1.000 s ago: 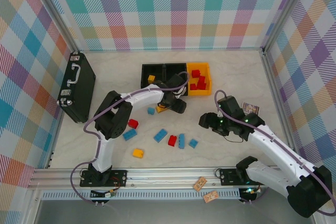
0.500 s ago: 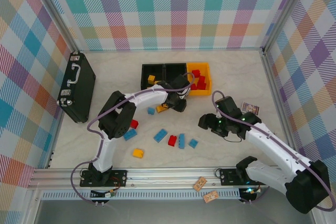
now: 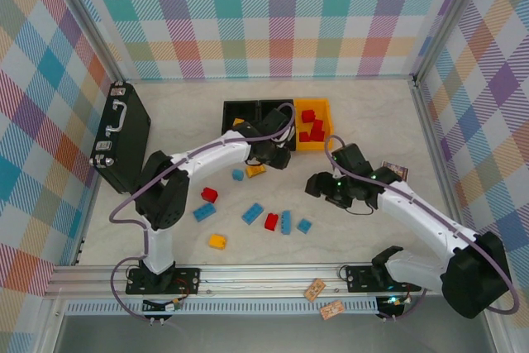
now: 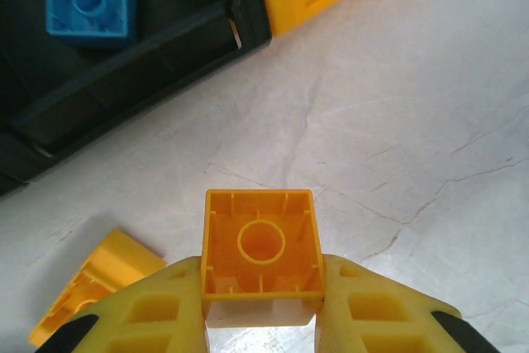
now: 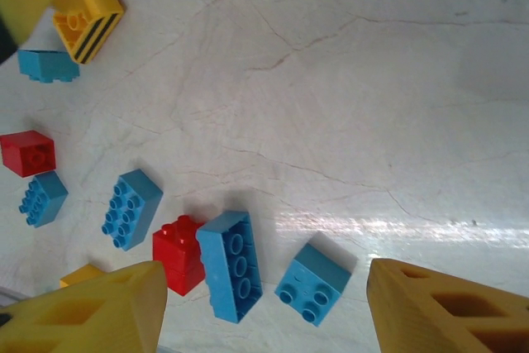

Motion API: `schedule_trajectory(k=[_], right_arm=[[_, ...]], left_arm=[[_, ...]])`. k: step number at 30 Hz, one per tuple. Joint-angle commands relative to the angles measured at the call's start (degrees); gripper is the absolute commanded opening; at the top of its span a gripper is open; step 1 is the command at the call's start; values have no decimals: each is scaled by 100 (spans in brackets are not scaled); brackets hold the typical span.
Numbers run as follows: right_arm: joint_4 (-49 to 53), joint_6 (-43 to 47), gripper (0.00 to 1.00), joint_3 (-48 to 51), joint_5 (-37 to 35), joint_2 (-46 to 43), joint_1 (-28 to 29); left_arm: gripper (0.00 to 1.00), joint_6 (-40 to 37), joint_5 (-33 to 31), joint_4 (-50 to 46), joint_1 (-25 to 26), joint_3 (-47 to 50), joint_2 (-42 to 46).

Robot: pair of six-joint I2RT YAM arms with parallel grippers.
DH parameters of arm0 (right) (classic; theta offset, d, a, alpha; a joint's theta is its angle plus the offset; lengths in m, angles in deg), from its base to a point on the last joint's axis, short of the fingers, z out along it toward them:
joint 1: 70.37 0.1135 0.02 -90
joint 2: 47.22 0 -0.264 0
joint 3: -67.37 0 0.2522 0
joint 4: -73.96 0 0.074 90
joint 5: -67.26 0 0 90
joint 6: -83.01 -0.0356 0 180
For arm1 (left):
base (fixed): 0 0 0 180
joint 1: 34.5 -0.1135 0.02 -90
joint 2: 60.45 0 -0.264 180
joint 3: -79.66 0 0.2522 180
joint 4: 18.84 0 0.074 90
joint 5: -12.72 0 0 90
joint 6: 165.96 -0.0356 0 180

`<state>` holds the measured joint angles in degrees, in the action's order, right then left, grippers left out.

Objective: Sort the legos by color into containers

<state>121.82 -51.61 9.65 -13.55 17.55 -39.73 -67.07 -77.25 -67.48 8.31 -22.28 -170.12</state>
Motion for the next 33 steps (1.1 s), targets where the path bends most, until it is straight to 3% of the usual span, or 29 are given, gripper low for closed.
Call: schedule_trajectory(k=[1, 12, 19, 33], right_arm=[[-237, 140, 65, -287, 188, 153, -40], [-554, 261, 64, -865, 474, 826, -29], [-531, 276, 64, -938, 507, 884, -29], [-440, 243, 64, -941, 391, 863, -23]], left_arm=[[23, 234, -167, -282, -236, 167, 392], [23, 672, -583, -530, -1082, -28, 552], [22, 915, -467, -768, -1699, -833, -114], [26, 1067, -152, -1290, -2066, -2996, -1763]])
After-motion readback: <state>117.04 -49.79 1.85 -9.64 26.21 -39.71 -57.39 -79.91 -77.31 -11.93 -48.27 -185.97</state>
